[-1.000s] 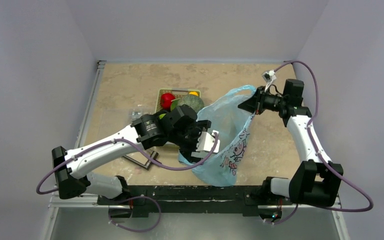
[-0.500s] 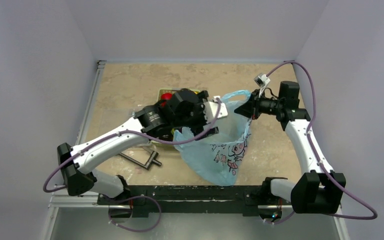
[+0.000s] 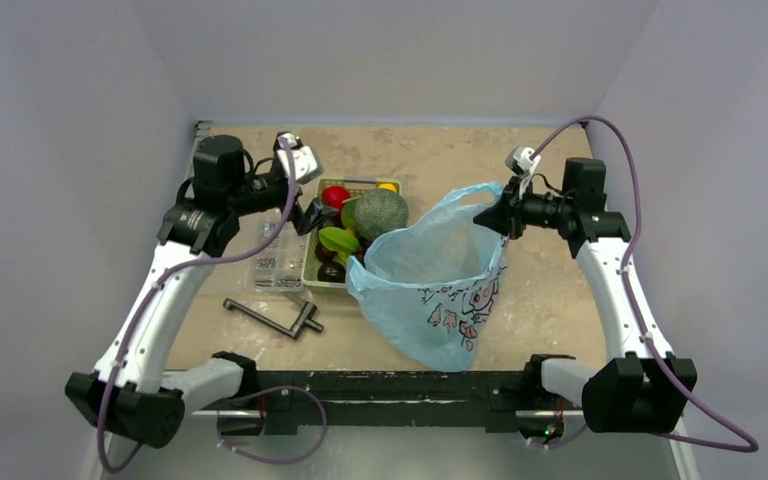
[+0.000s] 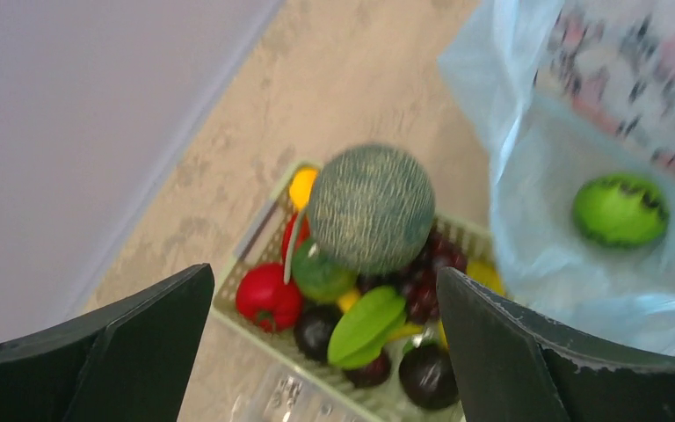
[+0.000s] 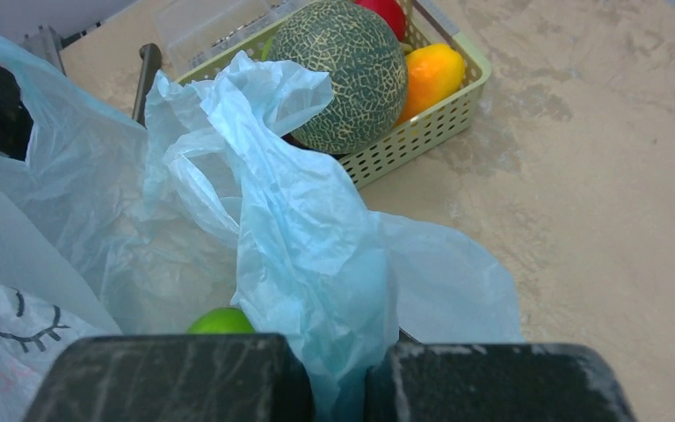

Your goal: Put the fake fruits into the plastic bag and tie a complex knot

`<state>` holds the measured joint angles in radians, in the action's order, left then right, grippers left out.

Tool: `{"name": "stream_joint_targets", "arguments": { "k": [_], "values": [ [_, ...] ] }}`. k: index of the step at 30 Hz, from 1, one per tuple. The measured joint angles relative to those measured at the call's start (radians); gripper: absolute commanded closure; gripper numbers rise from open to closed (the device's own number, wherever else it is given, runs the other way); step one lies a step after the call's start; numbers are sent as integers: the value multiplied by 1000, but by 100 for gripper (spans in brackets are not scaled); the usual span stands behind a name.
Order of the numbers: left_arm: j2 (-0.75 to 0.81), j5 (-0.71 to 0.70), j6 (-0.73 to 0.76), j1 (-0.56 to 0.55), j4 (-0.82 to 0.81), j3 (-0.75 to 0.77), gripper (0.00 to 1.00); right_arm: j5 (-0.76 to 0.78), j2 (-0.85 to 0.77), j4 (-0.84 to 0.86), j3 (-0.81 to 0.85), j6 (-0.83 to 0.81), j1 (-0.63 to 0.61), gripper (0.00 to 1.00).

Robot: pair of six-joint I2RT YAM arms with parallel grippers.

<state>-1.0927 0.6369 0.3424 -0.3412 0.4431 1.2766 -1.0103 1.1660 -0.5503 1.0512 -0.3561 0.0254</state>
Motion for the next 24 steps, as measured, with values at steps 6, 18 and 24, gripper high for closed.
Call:
{"name": "stream_joint_targets", "arguments": {
  "k": [6, 18, 24],
  "values": [
    [-227, 109, 606, 143, 296, -29, 2, 7, 4, -37, 42, -93, 0, 100],
    [-518, 126, 1015, 113, 357, -44, 3, 31, 23, -88, 43, -132, 0, 100],
    [-607, 123, 1051, 75, 335, -44, 16, 43, 24, -104, 45, -150, 0, 100]
  ]
}}
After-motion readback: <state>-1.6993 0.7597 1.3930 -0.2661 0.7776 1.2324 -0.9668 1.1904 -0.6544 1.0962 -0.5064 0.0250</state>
